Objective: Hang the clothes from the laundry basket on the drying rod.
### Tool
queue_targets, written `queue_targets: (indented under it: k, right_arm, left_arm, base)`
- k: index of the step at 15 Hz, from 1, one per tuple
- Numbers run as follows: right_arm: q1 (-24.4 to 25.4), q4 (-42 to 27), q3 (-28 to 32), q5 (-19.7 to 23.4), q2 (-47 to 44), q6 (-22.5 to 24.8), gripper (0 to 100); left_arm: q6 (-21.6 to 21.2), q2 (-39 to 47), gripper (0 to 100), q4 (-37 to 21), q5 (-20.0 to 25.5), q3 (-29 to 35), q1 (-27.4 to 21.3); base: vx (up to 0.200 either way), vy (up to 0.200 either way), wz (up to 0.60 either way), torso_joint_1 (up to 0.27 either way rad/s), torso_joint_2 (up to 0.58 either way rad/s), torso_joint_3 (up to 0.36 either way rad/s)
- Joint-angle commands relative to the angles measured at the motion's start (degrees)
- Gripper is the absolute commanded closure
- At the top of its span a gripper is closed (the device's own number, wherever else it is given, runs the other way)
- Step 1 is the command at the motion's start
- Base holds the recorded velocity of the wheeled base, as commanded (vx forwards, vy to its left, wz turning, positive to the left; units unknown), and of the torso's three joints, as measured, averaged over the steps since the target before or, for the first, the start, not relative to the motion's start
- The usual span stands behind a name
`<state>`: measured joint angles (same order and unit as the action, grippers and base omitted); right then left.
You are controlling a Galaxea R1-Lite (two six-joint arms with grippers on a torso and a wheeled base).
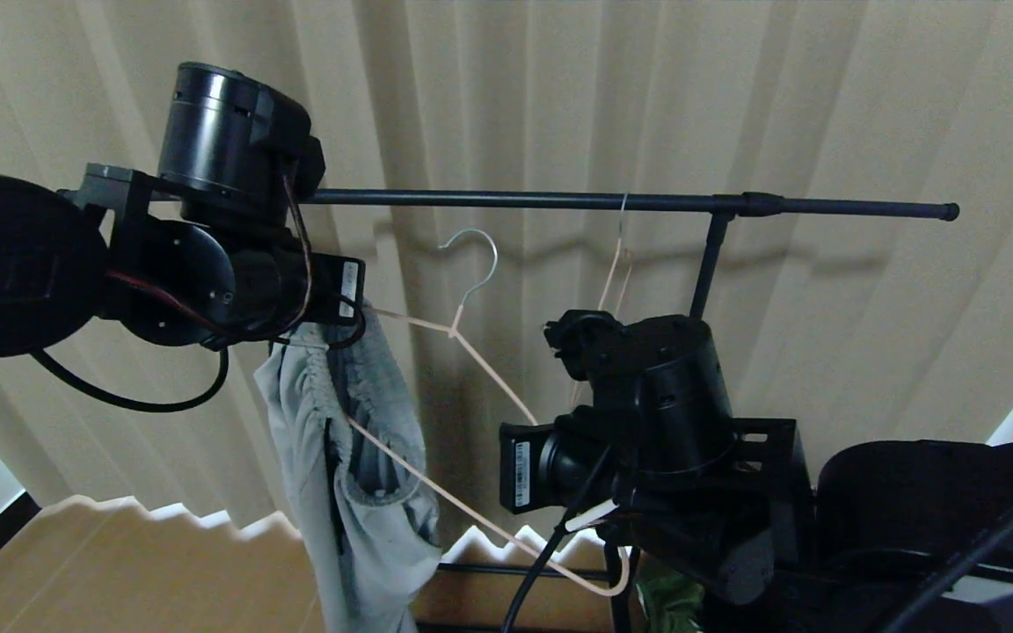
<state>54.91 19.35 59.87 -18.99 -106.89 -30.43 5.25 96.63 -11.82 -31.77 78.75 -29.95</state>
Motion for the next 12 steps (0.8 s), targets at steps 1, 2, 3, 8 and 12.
queue_targets:
  k: [1, 2, 3, 8, 12]
  right_arm:
    - [0.03, -0.01, 0.86, -0.08, -1.92, -0.07, 100]
    - [0.03, -0.01, 0.95, -0.08, -2.01, -0.07, 100]
    - [-0.68, -0.01, 2.45, -0.08, -3.15, -0.07, 100]
    - [-1.21, 0.08, 3.41, -0.08, -3.86, -0.16, 100]
    - [-1.12, 3.77, 3.06, 0.01, -3.86, 1.86, 100]
  left_arm:
    - [0.02, -1.98, 100, -0.92, -0.05, 0.00, -0.28]
    - [0.02, -2.06, 100, -1.18, -0.05, 0.00, -0.28]
    - [0.02, -2.94, 100, -4.96, -0.05, 0.09, -1.86]
    - [-0.07, -2.42, 100, -6.02, -0.05, 0.79, -6.17]
    - [0.11, -0.57, 100, -5.75, 0.04, 1.49, -7.75]
  base:
    - [0.000, 0.000, 0.00, 0.000, 0.00, 0.000]
    - [0.000, 0.000, 0.00, 0.000, 0.00, 0.000]
    - [0.000, 0.000, 0.00, 0.000, 0.00, 0.000]
    - [0.000, 0.000, 0.00, 0.000, 0.00, 0.000]
    - [0.000, 0.000, 0.00, 0.000, 0.00, 0.000]
